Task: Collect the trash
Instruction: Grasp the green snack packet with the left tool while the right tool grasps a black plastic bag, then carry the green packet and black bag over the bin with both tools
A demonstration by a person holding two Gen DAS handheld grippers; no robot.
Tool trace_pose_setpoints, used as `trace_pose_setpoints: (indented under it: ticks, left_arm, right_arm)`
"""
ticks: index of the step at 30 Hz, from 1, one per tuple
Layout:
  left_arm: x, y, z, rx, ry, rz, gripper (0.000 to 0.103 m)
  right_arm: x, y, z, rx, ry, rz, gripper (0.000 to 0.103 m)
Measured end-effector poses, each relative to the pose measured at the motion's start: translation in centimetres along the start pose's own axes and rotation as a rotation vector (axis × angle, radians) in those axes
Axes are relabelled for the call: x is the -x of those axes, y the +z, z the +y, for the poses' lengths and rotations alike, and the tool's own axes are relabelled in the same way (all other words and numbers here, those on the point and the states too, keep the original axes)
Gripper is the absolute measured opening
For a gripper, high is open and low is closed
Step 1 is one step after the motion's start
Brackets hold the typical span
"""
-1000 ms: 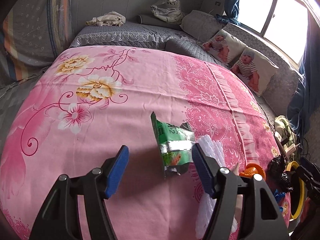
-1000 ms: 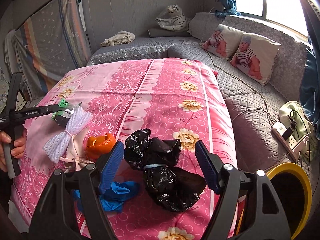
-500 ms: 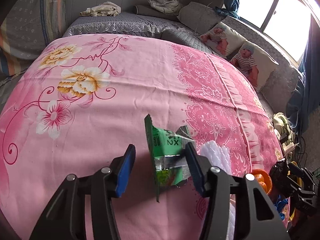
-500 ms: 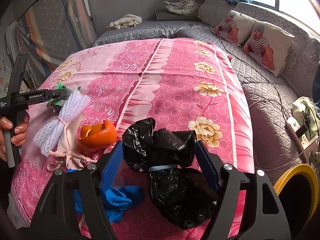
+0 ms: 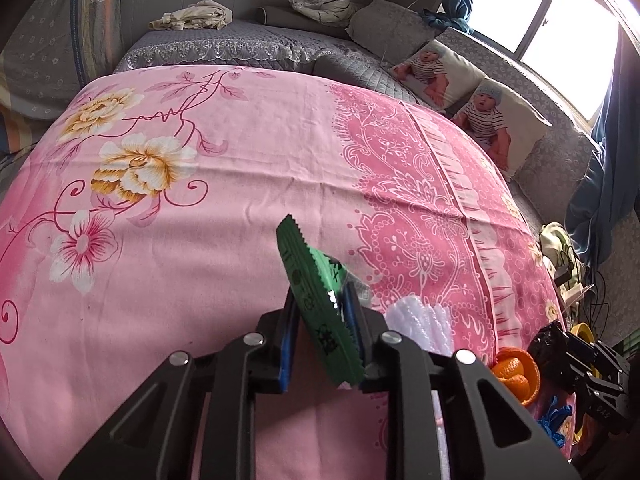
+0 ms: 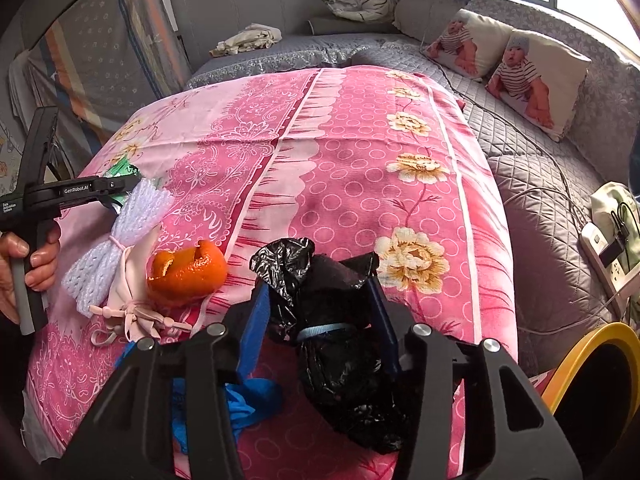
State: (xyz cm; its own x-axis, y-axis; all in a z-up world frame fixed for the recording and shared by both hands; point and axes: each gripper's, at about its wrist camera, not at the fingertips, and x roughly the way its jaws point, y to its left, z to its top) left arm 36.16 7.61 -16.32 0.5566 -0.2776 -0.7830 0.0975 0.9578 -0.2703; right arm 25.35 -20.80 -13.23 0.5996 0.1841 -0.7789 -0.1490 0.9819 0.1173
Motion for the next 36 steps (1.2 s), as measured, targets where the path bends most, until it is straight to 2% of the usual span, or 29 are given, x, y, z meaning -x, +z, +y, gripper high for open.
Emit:
trace_pose_setpoints:
  ticks: [3,8,13,23,29,33,35,36]
  left_arm:
    - [0.3,0.0,0.0,0.006,0.004,-0.004,0.019]
    - [1.1,-0.2,0.1,0.010,0.007,-0.011,0.018]
    - [2.7,-0.6,0.5,0.009,0.012,-0.032,0.017]
    - [6.4,-2.0,1.0,0.012,0.013,-0.080,0.016]
    - [8.5,-2.9,0.3,-0.007,-0.006,-0.111,0.016]
    - [9.2,-3.1,-0.2,-0.017,-0.020,-0.118,0.016]
    - [9.5,-3.3,-0.7,-0.030,-0.023,-0.123,0.016]
    - [9.6,-3.3,-0.8,-0.033,-0.026,-0.124,0.016]
  right_arm:
    - [0.3,-0.1,0.1,0.002,0.001,-0.006,0.031]
    - [0.8,-0.1,-0.1,-0.011,0.004,-0.015,0.022]
    - [2.3,-0.2,-0.3,-0.017,0.002,-0.048,0.005]
    - [5.6,-0.4,-0.8,-0.034,-0.002,-0.114,0.002]
    - [6.5,-0.7,-0.6,-0.019,0.002,-0.120,0.002]
    - [5.8,-0.9,0.3,0.026,0.023,-0.088,0.004]
    - [5.3,-0.9,0.8,0.047,0.004,-0.081,0.023]
    - [5.0,-0.8,0.9,0.049,0.001,-0.085,0.055]
